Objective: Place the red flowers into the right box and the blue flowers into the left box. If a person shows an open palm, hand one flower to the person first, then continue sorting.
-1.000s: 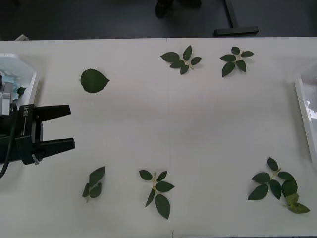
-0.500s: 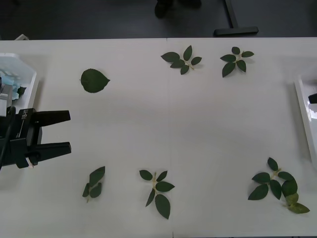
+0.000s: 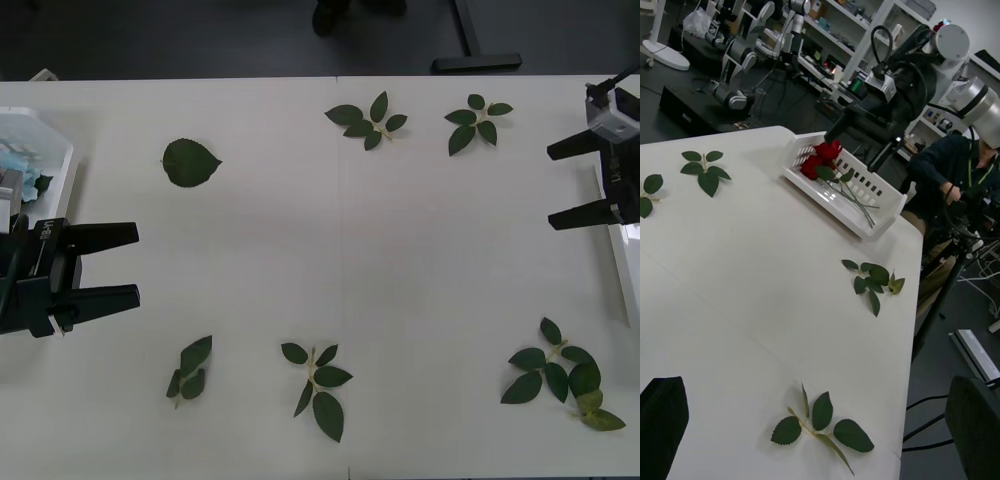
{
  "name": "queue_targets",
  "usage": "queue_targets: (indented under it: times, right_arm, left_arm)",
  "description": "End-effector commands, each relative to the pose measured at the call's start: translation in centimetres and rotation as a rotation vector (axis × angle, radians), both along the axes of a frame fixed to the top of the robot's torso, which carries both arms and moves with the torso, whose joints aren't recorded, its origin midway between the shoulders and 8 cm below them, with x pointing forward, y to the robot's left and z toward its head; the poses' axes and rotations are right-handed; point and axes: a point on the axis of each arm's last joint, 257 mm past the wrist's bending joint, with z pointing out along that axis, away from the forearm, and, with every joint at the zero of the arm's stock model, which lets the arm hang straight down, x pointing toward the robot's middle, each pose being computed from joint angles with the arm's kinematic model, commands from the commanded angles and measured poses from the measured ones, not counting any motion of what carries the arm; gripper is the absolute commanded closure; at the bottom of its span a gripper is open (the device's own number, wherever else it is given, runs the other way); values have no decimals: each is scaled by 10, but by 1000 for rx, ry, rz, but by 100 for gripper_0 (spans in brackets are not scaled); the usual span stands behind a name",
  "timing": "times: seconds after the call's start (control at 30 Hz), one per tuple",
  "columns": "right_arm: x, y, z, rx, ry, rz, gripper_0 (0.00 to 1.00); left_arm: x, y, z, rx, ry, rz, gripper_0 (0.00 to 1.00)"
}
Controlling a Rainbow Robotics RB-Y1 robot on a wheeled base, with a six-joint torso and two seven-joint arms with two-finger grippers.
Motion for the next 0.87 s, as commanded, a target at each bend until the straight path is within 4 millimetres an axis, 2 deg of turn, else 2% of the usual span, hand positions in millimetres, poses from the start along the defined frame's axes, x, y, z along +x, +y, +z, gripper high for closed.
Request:
queue_targets:
  times: [0.03, 0.1, 0.3, 0.87]
  right_arm:
    - [-15, 45, 1, 42, -67, 89, 0]
    - [-19, 65, -2, 83, -60, 111, 0]
    - [-25, 85, 4, 170, -41, 127, 0]
    - [-26, 81, -1, 203, -6, 105, 0]
  left_arm:
    - [-9, 3, -10, 18, 61, -9, 0]
    - [-9, 3, -10, 18, 61, -9, 0]
    - [-9, 3, -10, 18, 61, -9, 0]
    - [-9, 3, -10, 18, 61, -9, 0]
